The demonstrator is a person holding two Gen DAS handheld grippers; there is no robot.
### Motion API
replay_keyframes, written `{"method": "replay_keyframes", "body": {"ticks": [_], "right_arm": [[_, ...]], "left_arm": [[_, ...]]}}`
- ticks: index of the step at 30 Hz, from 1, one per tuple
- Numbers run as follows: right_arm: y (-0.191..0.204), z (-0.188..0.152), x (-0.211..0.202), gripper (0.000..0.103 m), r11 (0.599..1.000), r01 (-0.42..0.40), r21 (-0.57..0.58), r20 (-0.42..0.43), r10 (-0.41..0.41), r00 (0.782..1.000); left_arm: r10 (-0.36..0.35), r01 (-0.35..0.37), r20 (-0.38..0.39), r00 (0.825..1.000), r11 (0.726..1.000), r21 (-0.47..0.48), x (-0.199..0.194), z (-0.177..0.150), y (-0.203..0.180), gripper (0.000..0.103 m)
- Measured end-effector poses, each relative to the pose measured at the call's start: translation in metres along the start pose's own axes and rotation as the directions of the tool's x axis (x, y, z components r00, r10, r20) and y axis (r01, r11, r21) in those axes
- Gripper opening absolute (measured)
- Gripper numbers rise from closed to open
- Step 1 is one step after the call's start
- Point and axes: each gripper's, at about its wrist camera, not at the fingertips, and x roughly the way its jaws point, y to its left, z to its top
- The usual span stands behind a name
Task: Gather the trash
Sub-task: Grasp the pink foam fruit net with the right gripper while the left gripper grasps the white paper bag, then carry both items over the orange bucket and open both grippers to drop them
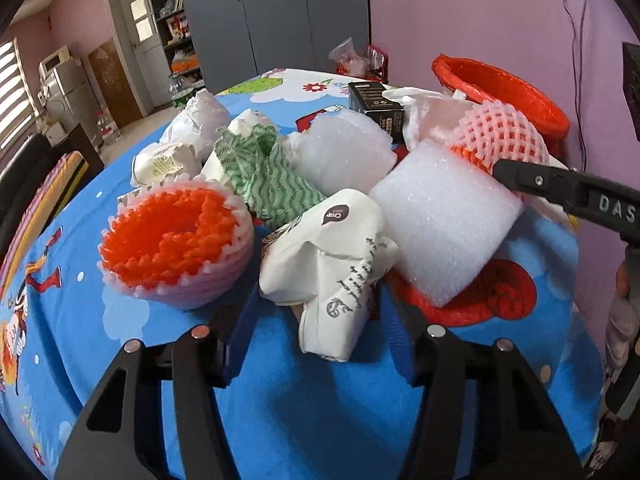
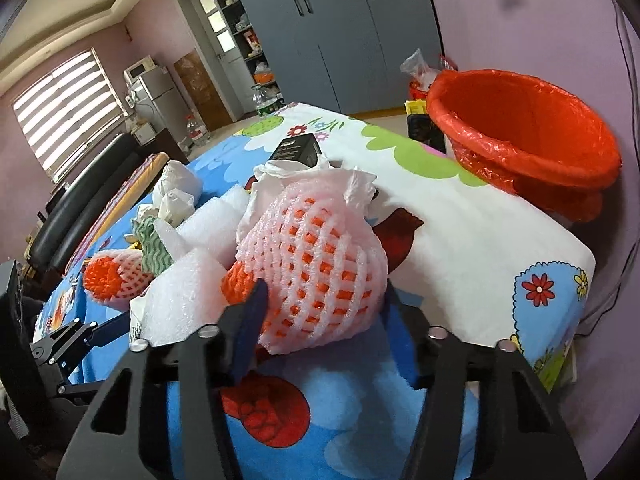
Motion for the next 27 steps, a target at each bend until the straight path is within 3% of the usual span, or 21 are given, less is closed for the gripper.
{"method": "replay_keyframes", "body": {"ticks": [4,13,19,27], "right_arm": [[0.001,-0.003,-0.009,0.041,1.0,-0.005,-0.025,0.026,0.006,1.0],[-0.001,0.0,-0.047,0.038,0.999,0.015,-0.028,0.139,-0.011,0.99],[-0.009,0.003,-0.067,0.038,1.0,0.023,-0.013,0.18,-0.021,0.983],[-0.036,0.009,-0.084,0.038,0.998,0.061,0.031,0.231,-0.067,0.971]], "left_arm": [[0.03,-0.03,0.033,0.999,0.999,0.021,-0.009,-0.005,-0.005,0.056],[0.061,-0.062,0.135,0.989,0.998,0.005,-0.046,-0.013,0.003,0.056],[0.044,-0.046,0.2,0.979,0.999,0.006,-0.069,-0.001,0.001,0.056],[-0.032,0.017,0.255,0.966,0.998,0.062,-0.078,0.035,-0.024,0.056]]}}
